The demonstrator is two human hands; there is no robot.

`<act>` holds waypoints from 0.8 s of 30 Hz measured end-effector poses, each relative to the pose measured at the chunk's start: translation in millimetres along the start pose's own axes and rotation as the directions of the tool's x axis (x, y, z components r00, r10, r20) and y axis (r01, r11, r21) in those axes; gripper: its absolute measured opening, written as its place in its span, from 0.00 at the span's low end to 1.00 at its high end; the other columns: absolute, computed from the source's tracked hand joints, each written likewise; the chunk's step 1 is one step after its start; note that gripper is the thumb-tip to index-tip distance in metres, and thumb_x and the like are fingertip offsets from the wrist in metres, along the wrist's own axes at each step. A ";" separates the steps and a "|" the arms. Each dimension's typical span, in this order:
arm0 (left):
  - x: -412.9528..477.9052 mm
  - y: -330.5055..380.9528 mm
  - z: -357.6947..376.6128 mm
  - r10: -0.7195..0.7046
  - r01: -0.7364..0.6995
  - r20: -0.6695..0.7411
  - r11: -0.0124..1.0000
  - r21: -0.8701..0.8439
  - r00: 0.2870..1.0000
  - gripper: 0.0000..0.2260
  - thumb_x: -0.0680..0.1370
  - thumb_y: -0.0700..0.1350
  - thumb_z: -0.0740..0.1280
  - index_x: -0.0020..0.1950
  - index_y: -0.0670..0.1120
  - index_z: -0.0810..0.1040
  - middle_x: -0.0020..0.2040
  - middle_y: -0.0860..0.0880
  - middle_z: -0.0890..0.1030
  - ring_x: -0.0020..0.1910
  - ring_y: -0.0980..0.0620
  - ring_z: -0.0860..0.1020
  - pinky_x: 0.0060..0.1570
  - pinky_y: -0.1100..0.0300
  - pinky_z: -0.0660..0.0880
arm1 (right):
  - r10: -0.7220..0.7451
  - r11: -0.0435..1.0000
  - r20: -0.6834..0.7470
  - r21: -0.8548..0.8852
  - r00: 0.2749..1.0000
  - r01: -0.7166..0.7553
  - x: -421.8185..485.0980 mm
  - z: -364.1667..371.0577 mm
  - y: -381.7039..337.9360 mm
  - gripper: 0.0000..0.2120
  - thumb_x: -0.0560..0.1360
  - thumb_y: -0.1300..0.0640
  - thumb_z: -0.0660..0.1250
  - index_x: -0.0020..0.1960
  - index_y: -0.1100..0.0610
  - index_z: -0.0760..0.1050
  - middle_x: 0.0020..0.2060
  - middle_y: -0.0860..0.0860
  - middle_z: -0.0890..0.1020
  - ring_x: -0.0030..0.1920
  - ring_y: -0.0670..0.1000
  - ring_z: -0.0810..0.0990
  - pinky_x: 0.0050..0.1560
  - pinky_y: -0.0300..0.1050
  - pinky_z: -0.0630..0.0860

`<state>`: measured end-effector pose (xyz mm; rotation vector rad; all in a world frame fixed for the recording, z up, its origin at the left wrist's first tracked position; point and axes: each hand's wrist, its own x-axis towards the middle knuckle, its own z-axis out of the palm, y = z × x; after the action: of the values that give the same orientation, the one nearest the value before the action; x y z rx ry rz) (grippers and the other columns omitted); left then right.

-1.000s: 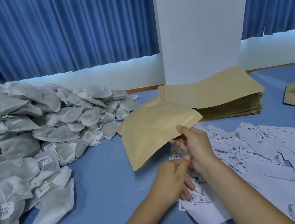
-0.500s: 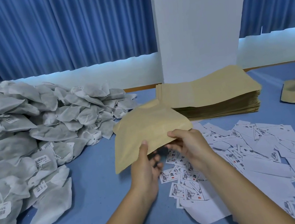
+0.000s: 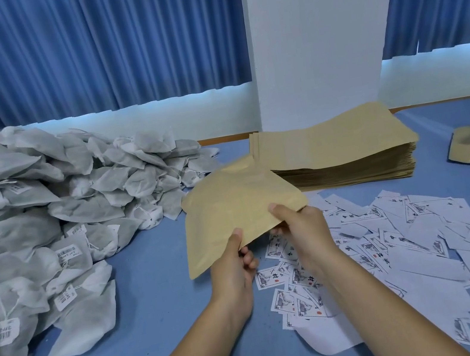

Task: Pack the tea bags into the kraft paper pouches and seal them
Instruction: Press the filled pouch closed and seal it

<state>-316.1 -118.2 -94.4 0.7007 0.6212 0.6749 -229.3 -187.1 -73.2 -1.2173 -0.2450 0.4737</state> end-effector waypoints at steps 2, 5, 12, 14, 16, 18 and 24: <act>0.6 -1.4 0.0 -0.011 0.011 -0.002 1.000 -0.013 1.000 0.05 0.78 0.40 0.66 0.43 0.44 0.73 0.27 0.51 0.65 0.21 0.57 0.63 0.20 0.67 0.62 | 0.030 0.998 0.043 -0.065 0.999 -0.027 -3.5 4.2 5.5 0.02 0.72 0.66 0.70 0.43 0.61 0.79 0.35 0.52 0.82 0.28 0.46 0.76 0.31 0.37 0.74; 1.1 -3.0 -0.4 -0.063 0.063 0.004 0.997 -0.038 0.998 0.04 0.77 0.39 0.67 0.44 0.43 0.75 0.30 0.50 0.68 0.22 0.57 0.63 0.21 0.67 0.63 | 0.026 0.990 -0.026 -0.140 0.999 -0.029 -3.7 6.9 11.4 0.02 0.70 0.66 0.71 0.40 0.61 0.79 0.33 0.55 0.79 0.26 0.47 0.72 0.30 0.40 0.70; 4.4 0.3 -1.3 -0.045 0.046 0.010 0.993 -0.108 0.999 0.06 0.76 0.33 0.66 0.45 0.44 0.74 0.33 0.52 0.71 0.21 0.58 0.62 0.21 0.68 0.62 | -0.052 0.996 -0.129 -0.079 0.990 0.042 -3.1 8.0 9.3 0.06 0.75 0.61 0.67 0.39 0.58 0.77 0.29 0.50 0.79 0.25 0.46 0.74 0.31 0.42 0.71; 3.3 -0.4 -1.1 -0.052 0.053 0.012 0.995 -0.088 0.999 0.05 0.76 0.34 0.67 0.46 0.44 0.75 0.34 0.51 0.72 0.22 0.58 0.63 0.21 0.68 0.63 | -0.124 0.985 -0.182 -0.139 0.975 0.100 0.4 4.5 4.9 0.09 0.75 0.61 0.66 0.37 0.59 0.76 0.29 0.52 0.77 0.26 0.48 0.72 0.31 0.42 0.70; 0.5 -3.4 -0.5 -0.068 0.067 -0.003 0.991 -0.112 0.998 0.03 0.77 0.36 0.67 0.48 0.43 0.75 0.34 0.51 0.74 0.23 0.57 0.65 0.22 0.67 0.66 | -0.120 0.986 -0.210 -0.140 0.970 0.091 2.4 1.9 4.8 0.09 0.75 0.61 0.67 0.36 0.60 0.74 0.29 0.52 0.75 0.27 0.49 0.70 0.29 0.41 0.68; -0.8 -4.3 -0.6 -0.054 0.045 -0.047 0.983 -0.178 0.997 0.02 0.78 0.38 0.67 0.49 0.44 0.75 0.33 0.50 0.76 0.24 0.56 0.67 0.23 0.66 0.68 | -0.103 0.991 -0.250 -0.111 0.963 0.077 3.6 0.4 5.2 0.09 0.75 0.61 0.68 0.37 0.62 0.74 0.29 0.53 0.73 0.27 0.49 0.68 0.31 0.42 0.67; 0.1 4.2 -4.7 -0.022 0.014 -0.043 0.985 -0.173 0.999 0.04 0.77 0.36 0.67 0.47 0.45 0.75 0.34 0.51 0.75 0.23 0.58 0.66 0.23 0.68 0.69 | -0.019 0.997 0.049 -0.071 0.999 0.022 -9.8 8.1 11.5 0.02 0.73 0.62 0.71 0.41 0.60 0.79 0.28 0.49 0.78 0.25 0.46 0.71 0.29 0.38 0.70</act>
<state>-320.8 -114.0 -94.2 0.5193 0.6011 0.7202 -243.8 -182.0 -80.6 -1.2733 -0.3179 0.4802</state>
